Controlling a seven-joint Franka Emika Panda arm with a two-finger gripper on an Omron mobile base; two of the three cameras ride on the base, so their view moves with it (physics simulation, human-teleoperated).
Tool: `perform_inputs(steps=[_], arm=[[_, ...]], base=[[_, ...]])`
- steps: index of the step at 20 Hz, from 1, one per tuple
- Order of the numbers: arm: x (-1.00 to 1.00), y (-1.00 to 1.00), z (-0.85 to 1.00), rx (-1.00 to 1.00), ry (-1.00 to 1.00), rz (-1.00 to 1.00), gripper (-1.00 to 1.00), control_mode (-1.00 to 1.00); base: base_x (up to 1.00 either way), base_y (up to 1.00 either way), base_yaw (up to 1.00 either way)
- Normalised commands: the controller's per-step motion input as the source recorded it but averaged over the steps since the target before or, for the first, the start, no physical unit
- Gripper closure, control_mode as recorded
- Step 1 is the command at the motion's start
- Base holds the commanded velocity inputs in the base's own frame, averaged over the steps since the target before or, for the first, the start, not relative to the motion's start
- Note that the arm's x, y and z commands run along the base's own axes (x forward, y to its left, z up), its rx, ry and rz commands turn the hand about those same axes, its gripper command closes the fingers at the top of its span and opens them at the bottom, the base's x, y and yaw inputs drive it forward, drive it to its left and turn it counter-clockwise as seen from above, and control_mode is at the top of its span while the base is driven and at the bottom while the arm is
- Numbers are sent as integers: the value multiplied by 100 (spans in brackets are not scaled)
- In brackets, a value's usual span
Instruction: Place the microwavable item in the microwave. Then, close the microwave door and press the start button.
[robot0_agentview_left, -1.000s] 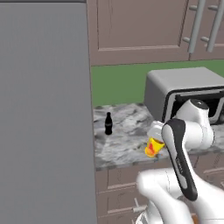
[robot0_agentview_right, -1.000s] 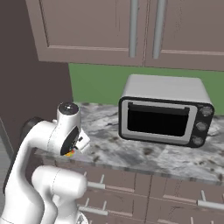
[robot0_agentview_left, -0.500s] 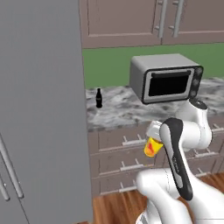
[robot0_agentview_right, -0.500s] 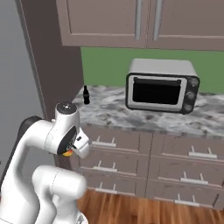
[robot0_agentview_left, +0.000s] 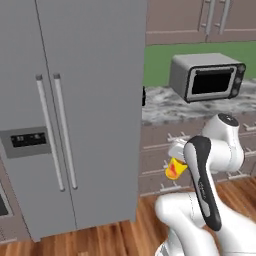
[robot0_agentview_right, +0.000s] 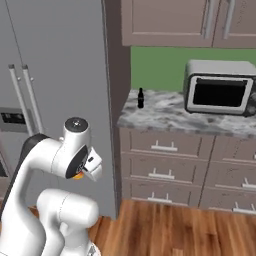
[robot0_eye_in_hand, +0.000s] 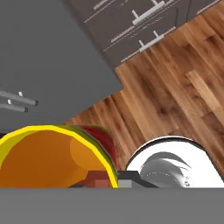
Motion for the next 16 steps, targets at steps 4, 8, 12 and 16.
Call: perform_inputs(steps=[4,8,12,16], arm=[[0,0,0,0,0,0,100,100],[0,0,0,0,0,0,100,100],[0,0,0,0,0,0,100,100],[0,0,0,0,0,0,100,100]], base=[[0,100,0],[0,100,0],[0,100,0],[12,100,0]])
